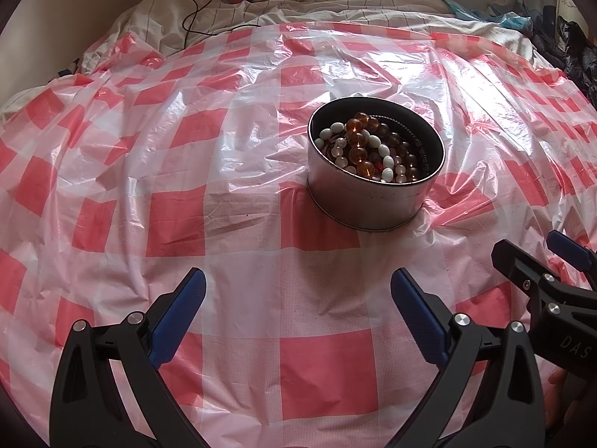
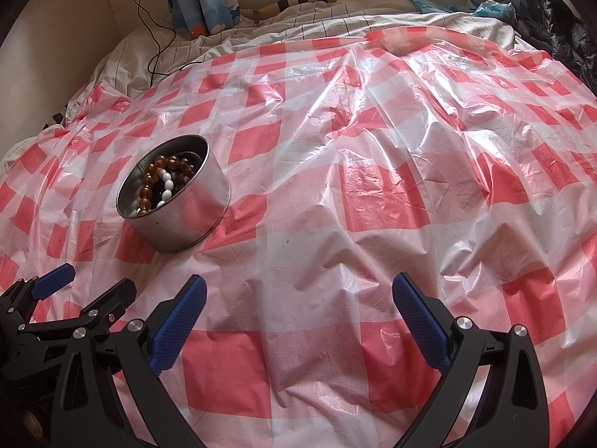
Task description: Organize jewelry
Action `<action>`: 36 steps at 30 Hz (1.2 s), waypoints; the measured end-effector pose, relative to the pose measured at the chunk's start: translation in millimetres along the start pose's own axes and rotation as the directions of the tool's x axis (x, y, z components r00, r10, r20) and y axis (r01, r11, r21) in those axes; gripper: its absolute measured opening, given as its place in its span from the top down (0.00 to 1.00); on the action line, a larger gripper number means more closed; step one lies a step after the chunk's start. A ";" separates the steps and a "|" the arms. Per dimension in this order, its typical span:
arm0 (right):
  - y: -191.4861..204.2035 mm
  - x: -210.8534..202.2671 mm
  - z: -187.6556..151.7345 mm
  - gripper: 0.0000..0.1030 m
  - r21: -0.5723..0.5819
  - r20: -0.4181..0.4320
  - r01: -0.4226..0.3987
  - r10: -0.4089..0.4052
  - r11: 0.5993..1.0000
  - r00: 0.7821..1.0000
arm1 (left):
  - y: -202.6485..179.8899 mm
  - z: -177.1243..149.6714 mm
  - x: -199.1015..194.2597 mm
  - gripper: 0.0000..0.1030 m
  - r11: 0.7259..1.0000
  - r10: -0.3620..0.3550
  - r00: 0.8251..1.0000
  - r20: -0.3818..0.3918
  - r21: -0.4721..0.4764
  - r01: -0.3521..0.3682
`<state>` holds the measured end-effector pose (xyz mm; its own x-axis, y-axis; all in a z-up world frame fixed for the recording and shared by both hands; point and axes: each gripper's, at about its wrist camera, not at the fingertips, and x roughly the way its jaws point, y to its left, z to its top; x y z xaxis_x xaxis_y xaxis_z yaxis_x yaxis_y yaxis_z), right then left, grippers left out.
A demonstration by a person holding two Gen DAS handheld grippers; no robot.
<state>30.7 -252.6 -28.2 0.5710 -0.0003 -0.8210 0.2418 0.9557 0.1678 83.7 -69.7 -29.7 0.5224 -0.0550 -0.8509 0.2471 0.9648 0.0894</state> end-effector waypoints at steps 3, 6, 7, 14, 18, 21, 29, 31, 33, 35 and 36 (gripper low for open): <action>-0.1 0.0 0.1 0.07 0.000 0.000 0.000 0.000 1.000 1.000 | 0.0 0.0 0.0 0.07 1.000 0.001 1.000 0.000 0.001 -0.001; -0.7 -0.2 0.3 0.07 0.000 0.000 0.000 0.000 1.000 1.000 | 0.0 -0.3 0.0 0.07 1.000 0.000 1.000 0.000 0.000 0.000; -0.2 -0.1 0.4 0.07 -0.001 0.000 0.000 0.000 1.000 1.000 | -0.1 -0.2 0.0 0.07 1.000 0.001 1.000 0.000 0.000 -0.001; -0.5 -0.2 0.9 0.07 0.000 -0.001 -0.001 0.001 1.000 1.000 | 1.2 0.2 0.9 0.07 1.000 -0.010 1.000 -0.013 -0.011 0.010; -0.5 -0.1 1.2 0.07 -0.002 -0.001 -0.001 0.001 1.000 1.000 | 3.9 0.7 0.6 0.07 0.999 -0.023 1.000 -0.019 -0.025 0.022; -0.4 -0.1 1.2 0.07 0.001 -0.002 0.001 -0.001 1.000 1.000 | 3.4 0.8 0.4 0.07 1.000 -0.016 1.000 -0.016 -0.021 0.015; -10.8 -0.9 1.1 0.07 0.050 0.007 -0.032 0.032 0.998 0.999 | 2.8 -0.6 -13.5 0.07 0.999 -0.051 0.998 0.048 -0.012 0.052; -12.0 -5.9 1.6 0.07 0.056 0.033 -0.024 0.022 0.998 0.999 | -0.7 -0.8 -16.5 0.07 0.999 -0.035 0.997 0.062 0.009 0.034; -11.2 -5.2 2.3 0.07 0.055 0.031 -0.016 0.015 0.998 0.999 | -2.3 -0.9 -14.5 0.07 1.000 -0.007 0.998 0.059 0.023 0.005; -10.3 -2.1 2.7 0.07 0.053 0.014 -0.018 0.018 0.998 1.000 | -0.5 0.1 -11.5 0.07 1.000 0.016 0.999 0.049 0.015 -0.017; -9.4 -1.1 3.2 0.07 0.047 0.009 -0.019 0.018 0.999 1.000 | 0.5 0.8 -10.4 0.07 1.000 0.022 0.999 0.042 0.011 -0.023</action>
<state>30.3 -262.5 -27.1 0.5821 0.0146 -0.8130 0.2678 0.9406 0.2086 79.0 -68.9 -20.4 0.5613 -0.0442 -0.8264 0.2441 0.9630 0.1144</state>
